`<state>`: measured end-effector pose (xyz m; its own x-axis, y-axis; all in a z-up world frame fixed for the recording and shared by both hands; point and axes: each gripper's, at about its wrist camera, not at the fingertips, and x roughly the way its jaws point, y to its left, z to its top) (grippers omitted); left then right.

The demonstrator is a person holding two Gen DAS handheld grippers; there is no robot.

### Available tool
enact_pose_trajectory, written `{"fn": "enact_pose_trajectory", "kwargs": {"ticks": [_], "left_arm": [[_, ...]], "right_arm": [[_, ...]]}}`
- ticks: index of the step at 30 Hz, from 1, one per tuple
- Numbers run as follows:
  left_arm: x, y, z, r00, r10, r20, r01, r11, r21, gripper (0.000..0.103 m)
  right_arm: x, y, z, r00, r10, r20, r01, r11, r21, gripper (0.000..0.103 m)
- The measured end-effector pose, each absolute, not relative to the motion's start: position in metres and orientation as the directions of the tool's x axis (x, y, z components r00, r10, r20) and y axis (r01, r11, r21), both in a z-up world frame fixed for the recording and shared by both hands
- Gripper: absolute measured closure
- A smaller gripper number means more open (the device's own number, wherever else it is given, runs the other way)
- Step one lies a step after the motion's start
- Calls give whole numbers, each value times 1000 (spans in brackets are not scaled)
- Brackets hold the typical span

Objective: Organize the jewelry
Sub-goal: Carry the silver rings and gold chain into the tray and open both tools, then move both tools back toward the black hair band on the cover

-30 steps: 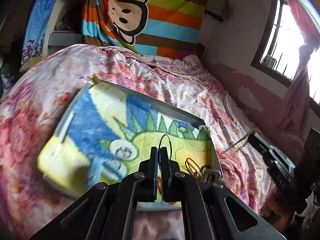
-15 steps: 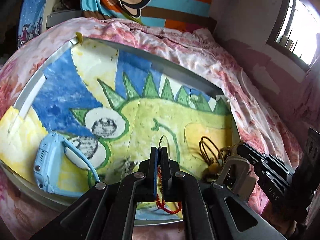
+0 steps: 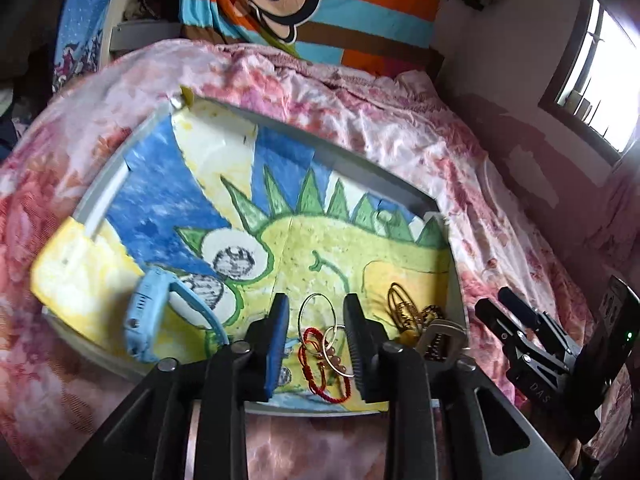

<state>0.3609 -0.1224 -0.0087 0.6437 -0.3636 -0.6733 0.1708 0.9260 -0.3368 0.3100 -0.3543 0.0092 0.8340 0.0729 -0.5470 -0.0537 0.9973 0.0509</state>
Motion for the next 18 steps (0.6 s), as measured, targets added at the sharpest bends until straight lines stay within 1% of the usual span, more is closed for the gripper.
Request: {"fn": "enact_pose_trajectory", "kwargs": {"ticks": [1,2,3,4,5,7,9,12,15,18], "left_arm": [[357,-122,-3,649,-362,-669,172,926,-335,65],[352,-120,1,658,-359,-662,170,927,-334,49],[345,-117,8,680,-353,-643,164,927,-336,29],[340,-115,13,698,-347,-626,159,928,-338,21],[330,-111,21,727,-337,-598,151,929,-339,13],[315,-105,34,761,-331,-558,153,927,-341,9],[303,-101,43,780,-316,-540,149,932,-330,3],[278,-93,54,824,-261,-502,121,948,-294,1],[251,-84,61,861,-228,-455,106,955,-277,0],[226,-77,65,881,-206,-427,100,961,-258,0]], "right_arm": [[305,-354,16,841,74,-536,-55,997,52,27],[302,-353,21,847,74,-527,-55,997,51,24],[296,-352,28,856,71,-512,-54,997,48,19],[289,-352,34,865,69,-497,-51,997,49,13],[284,-351,38,873,68,-482,-47,997,55,10],[272,-351,46,891,68,-449,-36,996,78,2],[256,-351,52,912,64,-405,-22,994,107,2],[235,-351,57,925,67,-374,-14,990,143,2],[207,-348,61,939,56,-340,-1,987,159,2],[185,-344,63,944,44,-327,5,989,149,2]]}}
